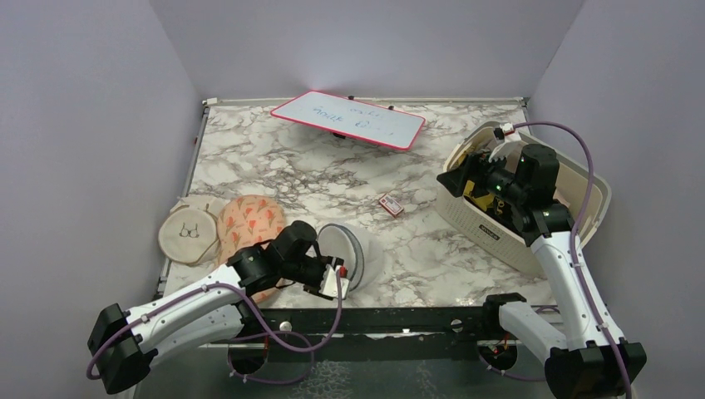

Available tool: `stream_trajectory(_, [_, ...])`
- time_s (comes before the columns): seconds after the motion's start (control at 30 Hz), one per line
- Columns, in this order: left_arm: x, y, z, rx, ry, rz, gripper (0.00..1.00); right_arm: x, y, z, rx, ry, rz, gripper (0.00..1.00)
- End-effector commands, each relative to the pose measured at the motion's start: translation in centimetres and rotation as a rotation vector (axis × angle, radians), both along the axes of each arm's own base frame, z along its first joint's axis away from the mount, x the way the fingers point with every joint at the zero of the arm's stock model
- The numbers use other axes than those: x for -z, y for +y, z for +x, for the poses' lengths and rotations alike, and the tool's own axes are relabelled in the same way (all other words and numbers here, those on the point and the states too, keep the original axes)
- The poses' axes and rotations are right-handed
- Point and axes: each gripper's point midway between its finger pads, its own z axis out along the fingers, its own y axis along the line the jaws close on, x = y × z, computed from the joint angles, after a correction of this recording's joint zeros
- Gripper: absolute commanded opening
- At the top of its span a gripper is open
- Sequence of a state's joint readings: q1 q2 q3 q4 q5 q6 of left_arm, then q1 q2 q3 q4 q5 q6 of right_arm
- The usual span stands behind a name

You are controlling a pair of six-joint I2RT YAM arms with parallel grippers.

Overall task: Unzip the laundry bag and remove the bra
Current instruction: Close the laundry bag at the center of the board.

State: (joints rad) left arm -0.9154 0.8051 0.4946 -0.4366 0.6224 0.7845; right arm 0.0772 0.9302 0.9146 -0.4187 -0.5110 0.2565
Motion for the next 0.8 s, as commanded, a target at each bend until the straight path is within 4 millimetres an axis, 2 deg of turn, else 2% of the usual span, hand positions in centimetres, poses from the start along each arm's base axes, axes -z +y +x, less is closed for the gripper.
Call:
stream_trajectory(0.0, [-3.3, -1.5, 1.2, -0.049, -0.023, -0.082, 0.4, -0.3, 0.2, -0.2, -0.017, -0.021, -0.001, 0.78])
stream_trajectory(0.07, [-4.1, -1.9, 1.2, -0.05, -0.021, -0.108, 0.44, -0.2, 0.2, -0.3, -0.02, -0.02, 0.0, 0.78])
stream_trajectory(0.1, [-4.4, -2.0, 1.3, -0.054, -0.02, -0.122, 0.52, -0.2, 0.2, -0.3, -0.02, -0.019, 0.0, 0.78])
stream_trajectory(0.17, [-5.0, -2.4, 1.4, -0.06, -0.019, -0.151, 0.75, -0.2, 0.2, -0.3, -0.022, -0.016, 0.001, 0.78])
stream_trajectory(0.2, [-5.1, -2.6, 1.4, -0.062, -0.016, -0.162, 0.92, -0.2, 0.3, -0.3, -0.023, -0.015, 0.001, 0.78])
stream_trajectory(0.23, [-5.0, -2.7, 1.5, -0.066, -0.014, -0.168, 0.98, -0.2, 0.3, -0.3, -0.023, -0.015, 0.001, 0.78])
stream_trajectory(0.43, [-4.9, -3.1, 1.6, -0.08, 0.02, -0.167, 0.99, -0.3, 0.2, -0.4, -0.021, -0.012, -0.001, 0.78])
stream_trajectory(0.53, [-4.1, -3.2, 1.6, -0.085, 0.042, -0.143, 0.99, -0.2, 0.2, -0.4, -0.022, -0.009, 0.002, 0.78])
stream_trajectory(0.77, [0.2, -4.0, 3.8, -0.192, 0.149, 0.061, 0.99, 0.1, 0.3, -0.5, -0.022, -0.002, 0.004, 0.78])
